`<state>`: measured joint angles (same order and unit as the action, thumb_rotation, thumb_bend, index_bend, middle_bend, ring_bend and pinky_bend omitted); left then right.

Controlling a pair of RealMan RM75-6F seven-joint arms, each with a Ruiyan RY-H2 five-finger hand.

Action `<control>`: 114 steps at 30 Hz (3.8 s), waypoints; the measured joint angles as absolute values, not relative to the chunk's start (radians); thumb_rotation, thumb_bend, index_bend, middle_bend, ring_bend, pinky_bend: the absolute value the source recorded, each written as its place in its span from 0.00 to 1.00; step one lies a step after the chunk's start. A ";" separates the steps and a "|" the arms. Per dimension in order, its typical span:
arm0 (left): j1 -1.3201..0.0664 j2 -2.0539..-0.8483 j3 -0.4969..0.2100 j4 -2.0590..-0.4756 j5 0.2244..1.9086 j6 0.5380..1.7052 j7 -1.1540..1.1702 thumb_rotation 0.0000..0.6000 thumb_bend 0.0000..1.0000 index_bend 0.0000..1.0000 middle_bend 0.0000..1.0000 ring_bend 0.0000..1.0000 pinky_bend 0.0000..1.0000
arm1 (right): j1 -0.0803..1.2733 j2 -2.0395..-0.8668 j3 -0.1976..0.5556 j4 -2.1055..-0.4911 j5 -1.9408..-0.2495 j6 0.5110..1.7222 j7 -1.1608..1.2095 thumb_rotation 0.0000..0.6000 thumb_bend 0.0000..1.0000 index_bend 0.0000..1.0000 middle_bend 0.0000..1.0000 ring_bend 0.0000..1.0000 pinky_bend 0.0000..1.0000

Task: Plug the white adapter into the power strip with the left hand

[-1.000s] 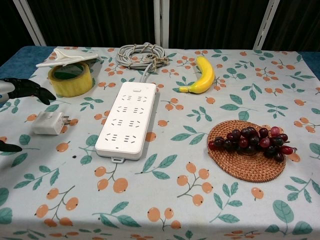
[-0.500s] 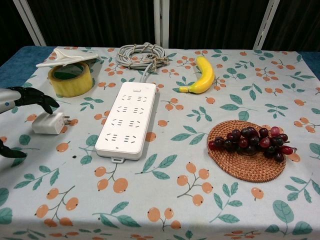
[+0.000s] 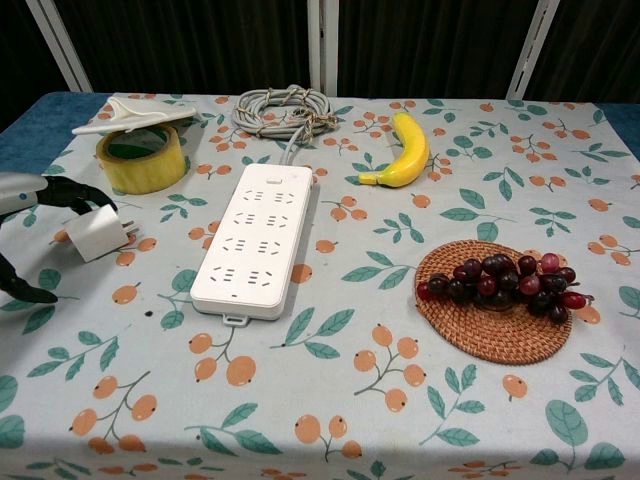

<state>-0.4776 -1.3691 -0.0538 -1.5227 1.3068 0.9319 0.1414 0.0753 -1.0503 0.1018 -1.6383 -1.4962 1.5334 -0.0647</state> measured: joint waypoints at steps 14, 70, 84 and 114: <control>-0.452 -1.459 -0.087 -1.459 1.304 1.054 0.072 1.00 0.07 0.23 0.30 0.15 0.18 | 0.074 -1.055 0.101 -1.629 -1.496 1.532 -0.055 1.00 0.12 0.00 0.00 0.00 0.00; -0.466 -1.439 -0.081 -1.387 1.356 1.124 0.254 1.00 0.33 0.55 0.61 0.38 0.30 | 0.036 -1.059 0.090 -1.609 -1.497 1.565 -0.024 1.00 0.12 0.00 0.00 0.00 0.00; -0.528 -1.319 -0.040 -1.619 1.208 1.063 0.958 1.00 0.32 0.55 0.60 0.38 0.31 | 0.035 -1.065 0.088 -1.606 -1.503 1.563 -0.023 1.00 0.12 0.00 0.00 0.00 0.00; -0.698 -1.493 0.016 -1.789 0.843 1.257 1.513 1.00 0.26 0.34 0.45 0.37 0.23 | 0.033 -1.073 0.092 -1.574 -1.487 1.549 0.010 1.00 0.12 0.00 0.00 0.00 0.00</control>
